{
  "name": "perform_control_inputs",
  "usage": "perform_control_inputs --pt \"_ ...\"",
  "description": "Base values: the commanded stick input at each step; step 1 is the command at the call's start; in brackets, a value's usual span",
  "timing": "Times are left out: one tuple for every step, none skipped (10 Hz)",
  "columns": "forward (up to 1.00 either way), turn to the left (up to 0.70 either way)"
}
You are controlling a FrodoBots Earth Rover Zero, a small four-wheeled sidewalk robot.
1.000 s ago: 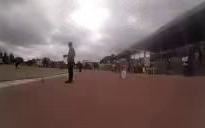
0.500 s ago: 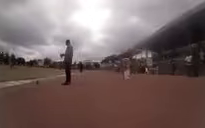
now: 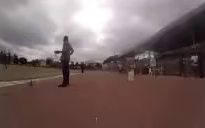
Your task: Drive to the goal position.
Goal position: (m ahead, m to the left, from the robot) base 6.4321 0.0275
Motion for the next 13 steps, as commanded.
perform_control_inputs --pt "1.00 0.00" --pt "1.00 0.00" --pt "1.00 0.00" --pt "1.00 0.00" --pt "1.00 0.00" --pt "1.00 0.00" --pt "1.00 0.00" --pt "1.00 0.00" --pt "1.00 0.00" --pt "1.00 0.00" --pt "1.00 0.00" --pt "1.00 0.00" --pt "1.00 0.00"
